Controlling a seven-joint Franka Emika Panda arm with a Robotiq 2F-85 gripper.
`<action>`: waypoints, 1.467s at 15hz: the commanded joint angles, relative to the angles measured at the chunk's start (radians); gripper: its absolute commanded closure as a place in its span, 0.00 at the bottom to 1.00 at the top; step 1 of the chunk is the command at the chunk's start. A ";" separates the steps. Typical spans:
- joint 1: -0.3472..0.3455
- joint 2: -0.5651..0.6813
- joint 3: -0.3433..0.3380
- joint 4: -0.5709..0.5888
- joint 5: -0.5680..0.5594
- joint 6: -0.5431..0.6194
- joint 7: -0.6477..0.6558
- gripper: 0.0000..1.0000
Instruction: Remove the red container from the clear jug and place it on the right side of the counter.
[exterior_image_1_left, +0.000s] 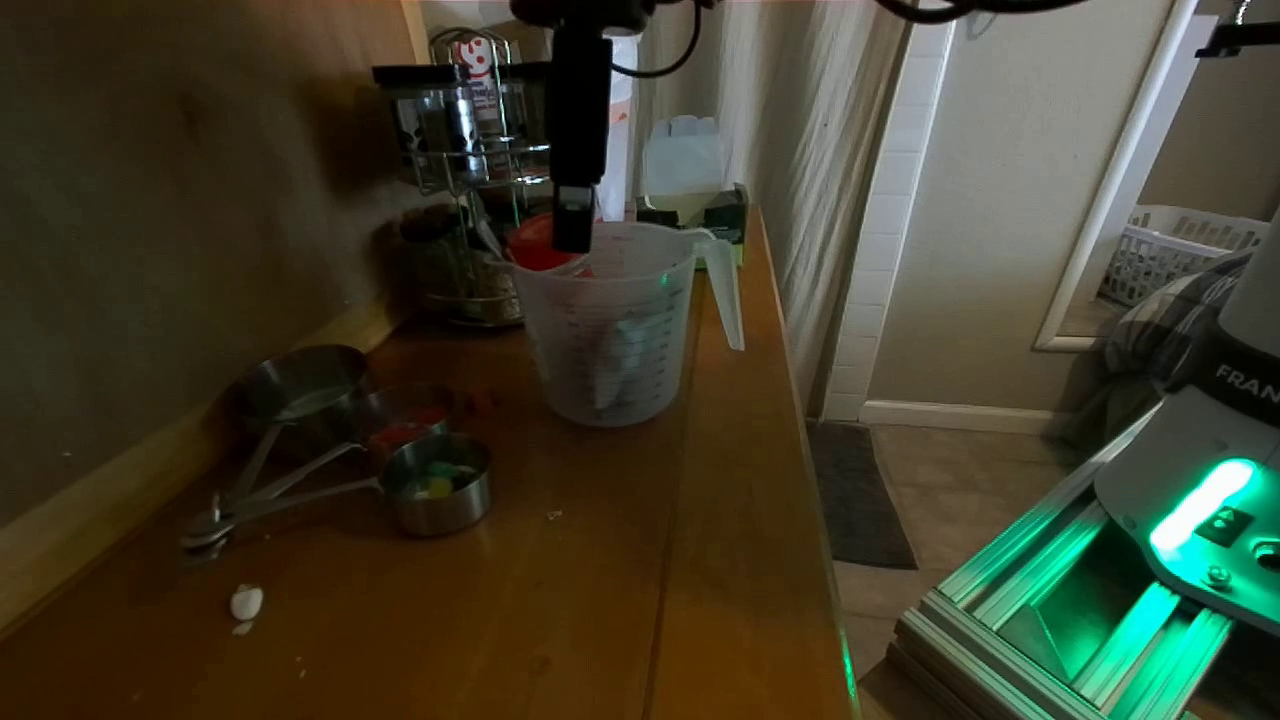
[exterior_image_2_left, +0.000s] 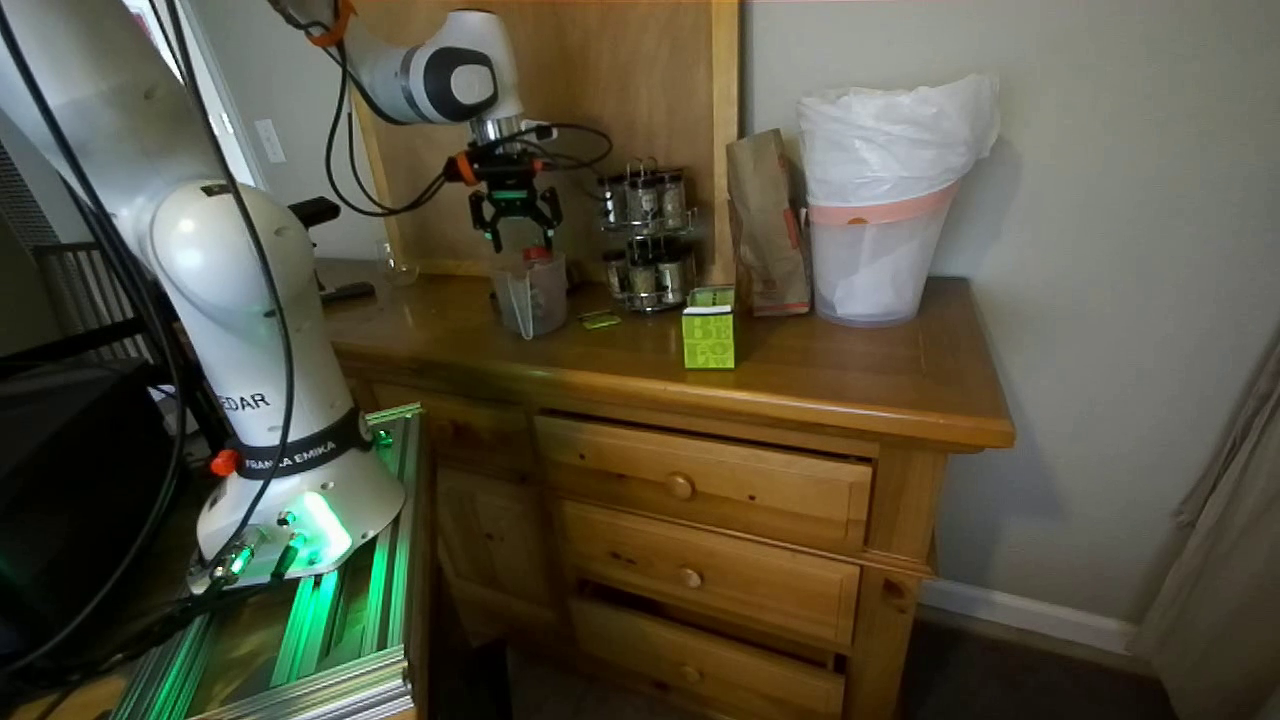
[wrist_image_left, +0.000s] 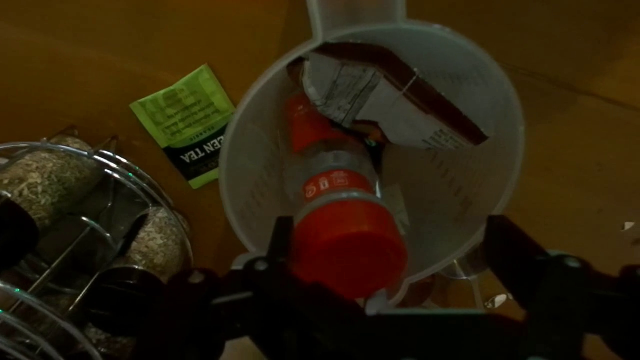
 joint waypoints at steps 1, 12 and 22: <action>-0.001 0.032 0.007 -0.003 0.007 0.037 -0.002 0.33; -0.011 0.078 0.014 -0.008 0.011 0.157 0.018 0.35; 0.042 0.063 0.008 -0.010 0.126 0.224 -0.054 0.00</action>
